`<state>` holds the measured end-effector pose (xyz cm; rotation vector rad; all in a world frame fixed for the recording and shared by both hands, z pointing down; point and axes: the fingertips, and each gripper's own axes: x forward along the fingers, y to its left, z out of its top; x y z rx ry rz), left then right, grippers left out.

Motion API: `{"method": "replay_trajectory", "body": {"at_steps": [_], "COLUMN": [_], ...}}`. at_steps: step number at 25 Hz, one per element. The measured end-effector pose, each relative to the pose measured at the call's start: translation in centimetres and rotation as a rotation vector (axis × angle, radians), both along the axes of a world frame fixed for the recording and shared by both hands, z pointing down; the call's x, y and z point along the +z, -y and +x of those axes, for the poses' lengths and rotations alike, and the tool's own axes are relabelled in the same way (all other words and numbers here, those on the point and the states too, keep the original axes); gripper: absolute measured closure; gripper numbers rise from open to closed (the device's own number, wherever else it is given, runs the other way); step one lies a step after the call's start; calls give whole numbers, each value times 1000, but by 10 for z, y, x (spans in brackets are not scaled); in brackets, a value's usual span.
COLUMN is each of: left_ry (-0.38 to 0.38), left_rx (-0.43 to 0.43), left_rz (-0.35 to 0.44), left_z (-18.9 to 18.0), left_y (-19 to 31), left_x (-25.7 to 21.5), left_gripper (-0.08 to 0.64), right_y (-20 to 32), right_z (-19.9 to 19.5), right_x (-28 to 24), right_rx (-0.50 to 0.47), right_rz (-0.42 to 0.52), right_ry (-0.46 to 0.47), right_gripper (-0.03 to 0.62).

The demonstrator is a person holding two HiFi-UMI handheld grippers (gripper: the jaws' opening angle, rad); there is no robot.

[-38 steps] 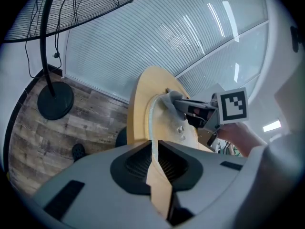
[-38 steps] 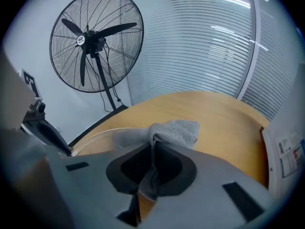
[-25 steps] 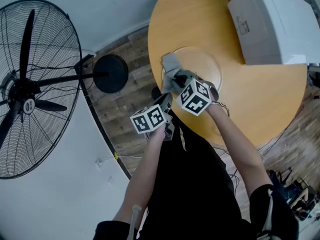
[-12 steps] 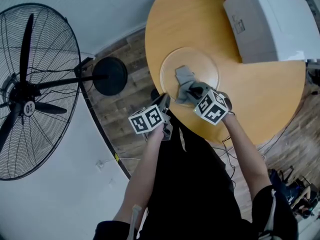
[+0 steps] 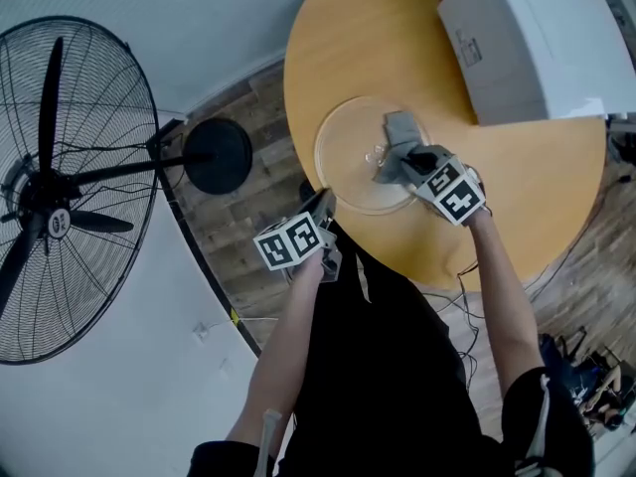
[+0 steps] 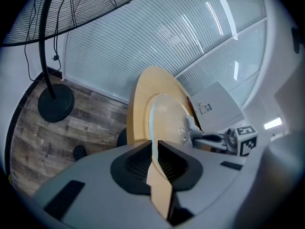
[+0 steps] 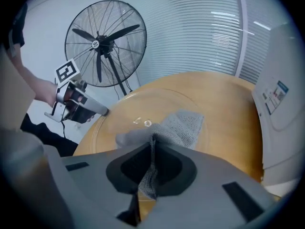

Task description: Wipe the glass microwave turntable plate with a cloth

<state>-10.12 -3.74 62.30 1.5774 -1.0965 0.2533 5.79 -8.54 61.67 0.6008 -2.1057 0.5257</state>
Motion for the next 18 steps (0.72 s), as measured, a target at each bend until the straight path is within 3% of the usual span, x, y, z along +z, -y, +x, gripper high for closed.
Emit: {"method": "replay_trajectory", "body": {"at_steps": [7,18], "left_ry": [15,27], "left_rx": [1,2], "left_rz": [7,10], "left_z": [-2,-3], "left_y": [1,1], "left_x": [-1,1], "left_gripper": [525,525], "right_y": [44,67], "right_z": [-4,-68], "right_x": [-2,-2], "right_rx": [159,60], "right_rz": [-50,37], "right_ry": [28,-16], "right_gripper": [565,565]}}
